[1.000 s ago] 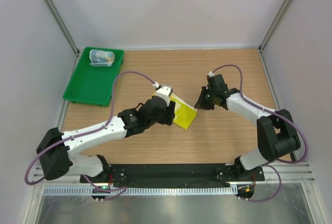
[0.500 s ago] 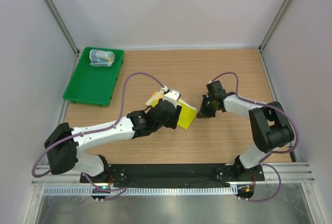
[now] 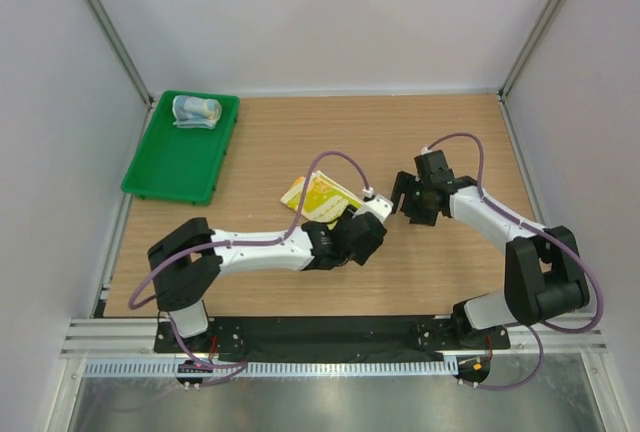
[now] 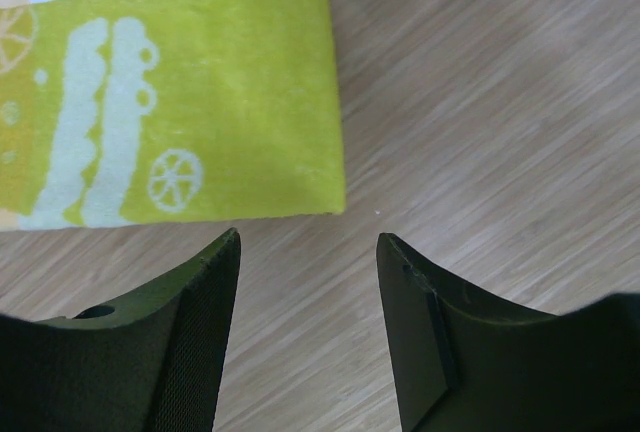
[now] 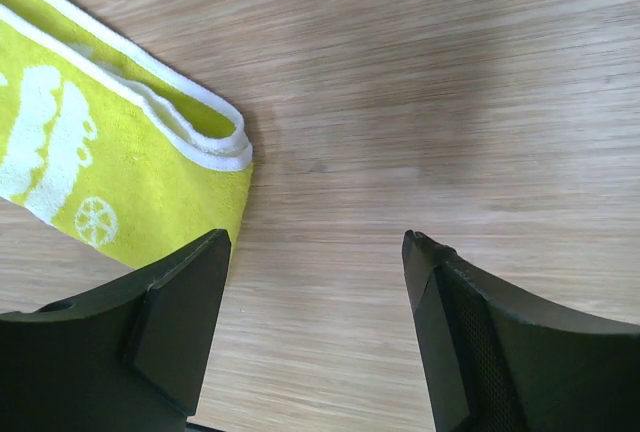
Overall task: Roll the towels
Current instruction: Roll the towel
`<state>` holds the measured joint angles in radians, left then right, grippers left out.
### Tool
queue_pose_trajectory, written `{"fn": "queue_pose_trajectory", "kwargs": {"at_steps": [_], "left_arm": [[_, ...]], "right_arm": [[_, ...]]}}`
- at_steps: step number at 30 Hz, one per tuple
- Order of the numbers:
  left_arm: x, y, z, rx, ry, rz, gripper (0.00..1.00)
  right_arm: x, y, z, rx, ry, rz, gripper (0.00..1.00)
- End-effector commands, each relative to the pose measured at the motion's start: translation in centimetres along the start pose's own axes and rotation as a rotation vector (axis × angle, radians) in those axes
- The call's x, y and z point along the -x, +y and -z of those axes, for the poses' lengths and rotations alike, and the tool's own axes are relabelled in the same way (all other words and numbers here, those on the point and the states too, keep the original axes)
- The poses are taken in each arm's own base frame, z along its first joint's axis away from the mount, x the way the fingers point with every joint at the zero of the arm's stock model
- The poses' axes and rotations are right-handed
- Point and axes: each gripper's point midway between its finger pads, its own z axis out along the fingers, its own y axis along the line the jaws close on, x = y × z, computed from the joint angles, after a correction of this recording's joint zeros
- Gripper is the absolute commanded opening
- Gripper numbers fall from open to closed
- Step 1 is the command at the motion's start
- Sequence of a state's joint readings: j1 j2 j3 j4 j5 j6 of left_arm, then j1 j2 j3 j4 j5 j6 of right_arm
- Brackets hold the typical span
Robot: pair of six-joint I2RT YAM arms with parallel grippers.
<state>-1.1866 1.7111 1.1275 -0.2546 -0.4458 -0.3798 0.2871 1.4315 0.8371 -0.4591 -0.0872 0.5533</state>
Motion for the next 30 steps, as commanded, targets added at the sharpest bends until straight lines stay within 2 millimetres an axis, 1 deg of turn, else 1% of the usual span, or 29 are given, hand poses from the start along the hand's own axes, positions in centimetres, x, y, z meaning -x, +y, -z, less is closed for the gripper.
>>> {"fn": "queue_pose_trajectory", "kwargs": {"at_steps": [1,2,3,4,5,8,11,13,14,16,17,19,20,25,29,30], "left_arm": [[1.5,-1.5,-0.5,-0.008,-0.036,-0.045,0.58],[1.5,-1.9,-0.7,-0.016,-0.033,-0.048,0.58],[1.0,-2.1,-1.2,-0.018,-0.019,-0.054,0.58],[0.9,-2.3,-1.3,-0.021,-0.019,-0.058,0.58],[0.8,-2.4,-1.5,-0.020,-0.015,-0.061,0.58],[0.3,-2.4,-2.3,-0.007,-0.005,-0.073,0.58],[0.0,-2.4,-2.9,0.007,0.002,-0.086,0.56],[0.2,-2.6,-3.2,0.006,-0.002,-0.088,0.55],[-0.2,-2.7,-3.5,0.002,0.007,-0.093,0.55],[0.1,-2.9,-3.8,0.005,0.001,-0.094,0.53],[-0.2,-2.8,-4.1,0.017,0.009,-0.103,0.52],[-0.2,-2.7,-4.6,0.037,0.011,-0.107,0.51],[-0.6,-2.3,-5.0,0.062,0.020,-0.118,0.51],[-1.7,-1.7,-6.0,0.108,0.043,-0.132,0.47],[-2.7,-1.4,-6.6,0.134,0.061,-0.132,0.39],[-3.1,-1.4,-6.7,0.135,0.068,-0.131,0.33]], "right_arm": [[0.6,-0.8,1.4,-0.013,-0.031,-0.003,0.77],[0.5,-0.9,1.5,-0.014,-0.031,-0.006,0.77],[0.5,-1.1,1.7,-0.016,-0.032,-0.002,0.77],[0.5,-1.3,1.7,-0.018,-0.031,-0.008,0.77],[0.2,-1.6,1.7,-0.023,-0.022,-0.010,0.77],[0.1,-1.7,1.9,-0.012,-0.025,-0.015,0.77],[0.1,-1.3,2.1,0.006,-0.028,-0.023,0.77],[0.1,-1.0,2.3,0.022,-0.026,-0.028,0.77],[0.2,-0.8,2.3,0.033,-0.026,-0.027,0.77],[0.1,-0.7,2.3,0.035,-0.019,-0.026,0.77],[0.1,-0.8,2.2,0.034,-0.019,-0.028,0.77],[0.0,-0.8,2.2,0.033,-0.015,-0.028,0.77],[-0.1,-0.9,2.2,0.032,-0.014,-0.027,0.77],[-0.2,-0.6,2.1,0.044,-0.007,-0.032,0.77],[-0.3,-0.3,1.9,0.063,0.002,-0.040,0.77],[-0.5,-0.2,1.7,0.068,0.010,-0.049,0.77]]}}
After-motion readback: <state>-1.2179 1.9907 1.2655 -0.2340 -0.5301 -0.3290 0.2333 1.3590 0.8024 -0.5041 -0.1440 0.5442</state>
